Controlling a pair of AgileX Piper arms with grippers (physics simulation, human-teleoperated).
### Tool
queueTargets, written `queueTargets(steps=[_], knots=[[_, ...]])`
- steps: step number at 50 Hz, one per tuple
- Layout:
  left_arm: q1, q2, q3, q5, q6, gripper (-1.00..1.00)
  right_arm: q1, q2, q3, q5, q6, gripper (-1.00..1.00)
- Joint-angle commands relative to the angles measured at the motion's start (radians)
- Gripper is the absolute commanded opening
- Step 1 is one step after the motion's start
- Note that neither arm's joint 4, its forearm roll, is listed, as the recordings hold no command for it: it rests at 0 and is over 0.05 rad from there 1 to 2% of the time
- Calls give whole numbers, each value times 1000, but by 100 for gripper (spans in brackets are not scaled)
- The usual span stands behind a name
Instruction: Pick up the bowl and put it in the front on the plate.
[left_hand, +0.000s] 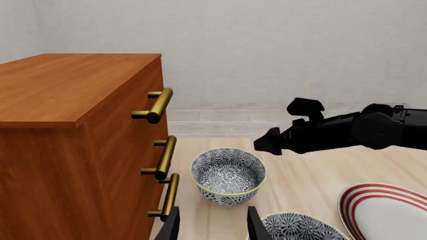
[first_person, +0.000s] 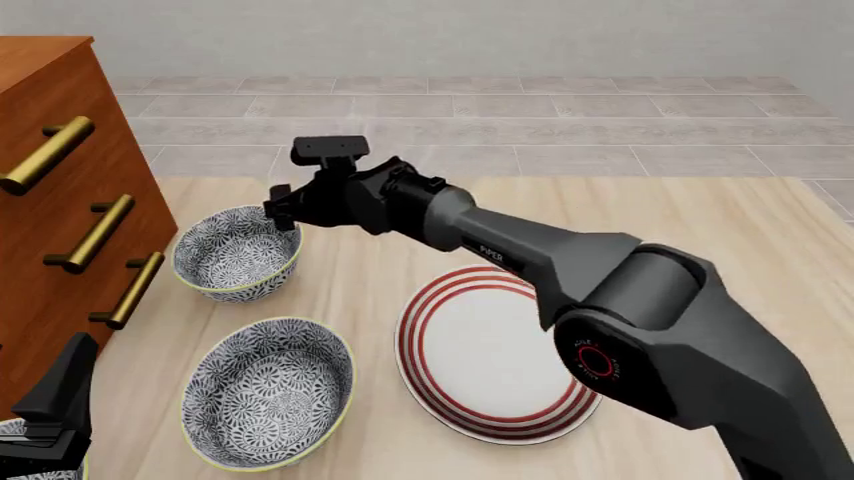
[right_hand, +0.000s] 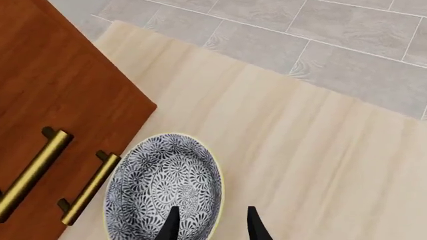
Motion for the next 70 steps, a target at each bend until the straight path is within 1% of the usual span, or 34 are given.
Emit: queueTargets(steps=[1,20,29,37,70], knots=[[0,0,0,0,0,100,7,42,-36,5,17,100],[0,0,0,0,0,100,14,96,-80,10,21,100],[0,0,0,0,0,100,20,113,-77,2,25,100],[0,0,0,0,0,100,18,138,-110,16,23,100],[0,0,0,0,0,100,29,203,-163,34,24,100]])
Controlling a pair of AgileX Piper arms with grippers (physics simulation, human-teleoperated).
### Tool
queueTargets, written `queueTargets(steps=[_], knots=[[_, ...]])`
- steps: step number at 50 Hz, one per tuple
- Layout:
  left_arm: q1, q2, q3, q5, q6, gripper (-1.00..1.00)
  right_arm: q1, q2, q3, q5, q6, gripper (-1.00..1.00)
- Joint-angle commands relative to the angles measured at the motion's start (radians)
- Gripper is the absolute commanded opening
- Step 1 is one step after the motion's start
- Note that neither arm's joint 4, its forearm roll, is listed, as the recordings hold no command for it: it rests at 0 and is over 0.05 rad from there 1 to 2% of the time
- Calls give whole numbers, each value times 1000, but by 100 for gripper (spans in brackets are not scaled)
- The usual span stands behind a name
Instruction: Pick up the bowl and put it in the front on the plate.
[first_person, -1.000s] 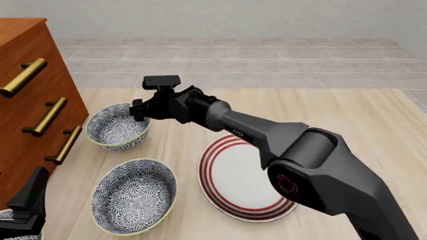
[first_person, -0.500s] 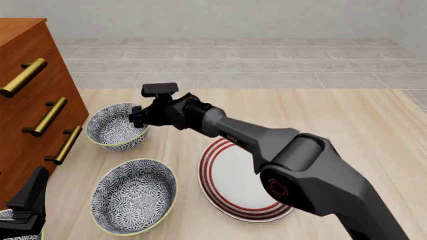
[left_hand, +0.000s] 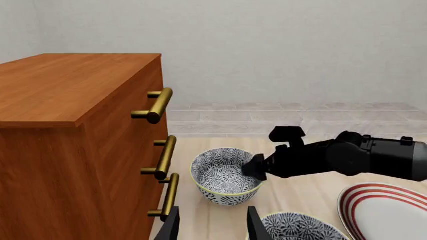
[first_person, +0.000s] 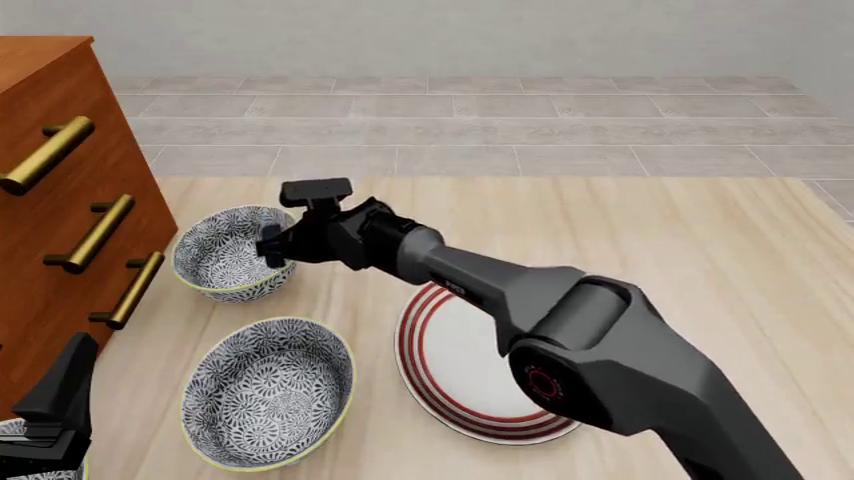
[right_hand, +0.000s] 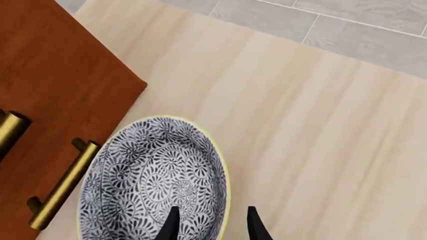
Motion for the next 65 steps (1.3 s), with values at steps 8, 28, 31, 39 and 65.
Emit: queueTargets(steps=[8,28,31,39,65], knots=[[0,0,0,0,0,100,2,42,-40,15,-2,100],[0,0,0,0,0,100,9,64,-58,22,1,-100],[0,0,0,0,0,100,8,61,-58,21,-1,-100],[0,0,0,0,0,100,10,53,-55,18,-3,-100],[0,0,0,0,0,100,4,17,-72,33,-10,-100]])
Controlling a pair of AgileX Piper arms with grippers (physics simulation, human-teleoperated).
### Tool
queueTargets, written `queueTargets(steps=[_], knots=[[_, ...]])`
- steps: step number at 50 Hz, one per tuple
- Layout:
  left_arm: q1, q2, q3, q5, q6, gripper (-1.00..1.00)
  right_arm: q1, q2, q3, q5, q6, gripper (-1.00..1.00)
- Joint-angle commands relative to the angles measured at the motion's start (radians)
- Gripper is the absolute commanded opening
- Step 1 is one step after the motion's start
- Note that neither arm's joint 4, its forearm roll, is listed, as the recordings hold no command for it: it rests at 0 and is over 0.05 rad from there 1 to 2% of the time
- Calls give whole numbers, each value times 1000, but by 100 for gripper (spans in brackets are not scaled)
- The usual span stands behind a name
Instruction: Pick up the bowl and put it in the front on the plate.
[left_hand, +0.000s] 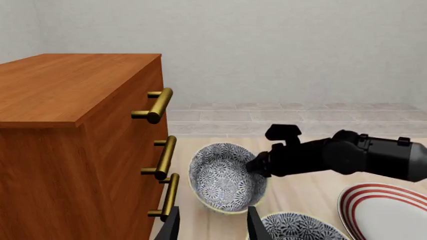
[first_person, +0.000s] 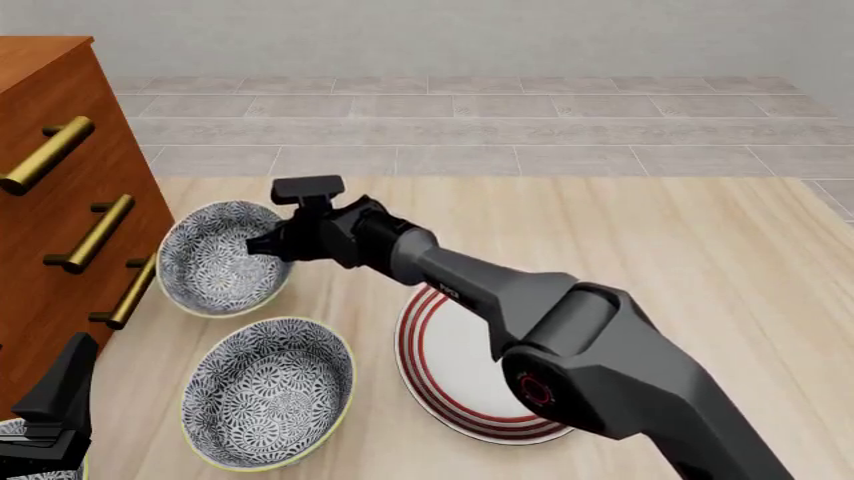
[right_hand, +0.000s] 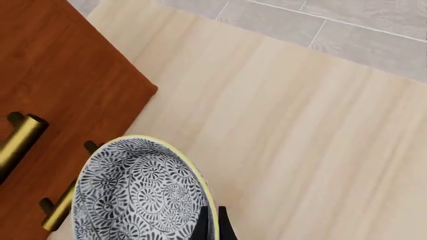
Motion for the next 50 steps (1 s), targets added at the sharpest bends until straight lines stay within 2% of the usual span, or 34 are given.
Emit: queueTargets(steps=[1,32,34,35,36,37,50], knots=[[0,0,0,0,0,100,-10,-16,1,7,5,-100],[0,0,0,0,0,100,-63,-116,46,-9,6,-100],[0,0,0,0,0,100,-67,-148,91,-51,18,-100],[0,0,0,0,0,100,-83,-138,57,-23,-6,-100],[0,0,0,0,0,100,-83,-136,53,-21,-6,-100],[0,0,0,0,0,100,-90,-140,58,-30,10,-100],[0,0,0,0,0,100,-137,-149,16,10,21,-100]])
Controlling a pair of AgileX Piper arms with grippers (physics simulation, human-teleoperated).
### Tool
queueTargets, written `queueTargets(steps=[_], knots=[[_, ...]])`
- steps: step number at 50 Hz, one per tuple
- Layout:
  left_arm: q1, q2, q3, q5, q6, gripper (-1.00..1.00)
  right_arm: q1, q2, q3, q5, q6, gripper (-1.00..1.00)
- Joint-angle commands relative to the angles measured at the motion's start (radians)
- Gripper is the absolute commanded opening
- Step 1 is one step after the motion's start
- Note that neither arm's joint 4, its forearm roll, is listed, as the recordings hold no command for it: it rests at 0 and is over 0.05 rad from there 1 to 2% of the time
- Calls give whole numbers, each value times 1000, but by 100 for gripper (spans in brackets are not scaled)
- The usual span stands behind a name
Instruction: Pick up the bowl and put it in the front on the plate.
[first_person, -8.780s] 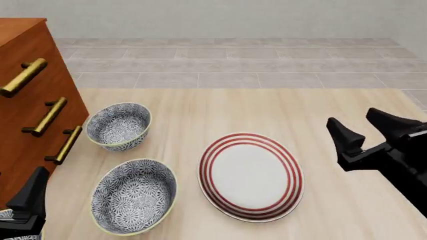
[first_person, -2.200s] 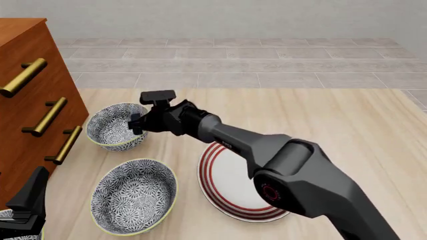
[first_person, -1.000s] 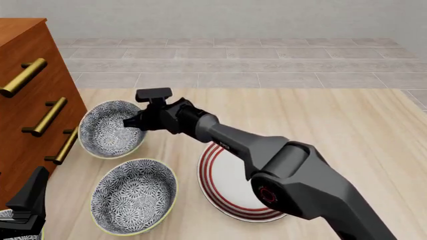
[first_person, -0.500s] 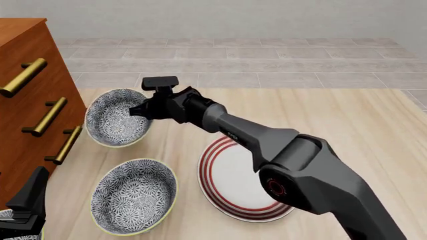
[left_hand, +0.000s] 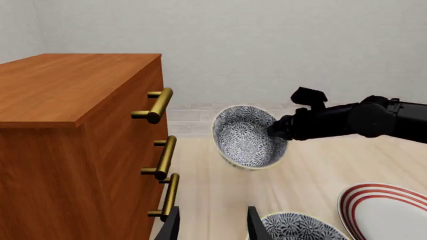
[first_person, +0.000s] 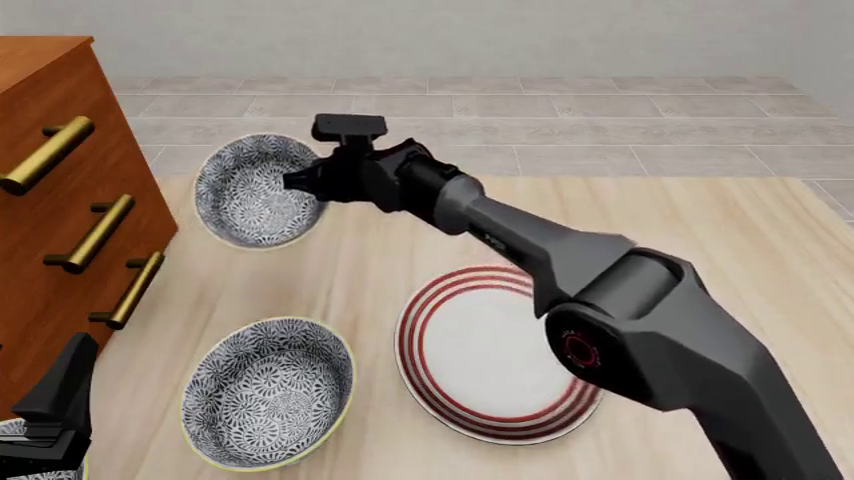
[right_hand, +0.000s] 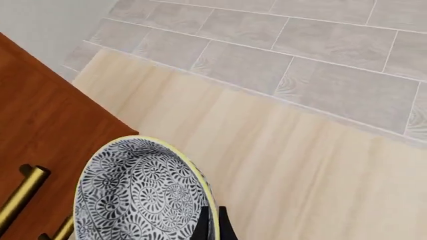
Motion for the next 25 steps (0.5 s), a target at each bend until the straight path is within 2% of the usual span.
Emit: queueTargets(steps=[1,25], knots=[[0,0,0,0,0,100,-39,-22,-27,24,14,-100],[0,0,0,0,0,100,-92,-169,122,32,34,-100]])
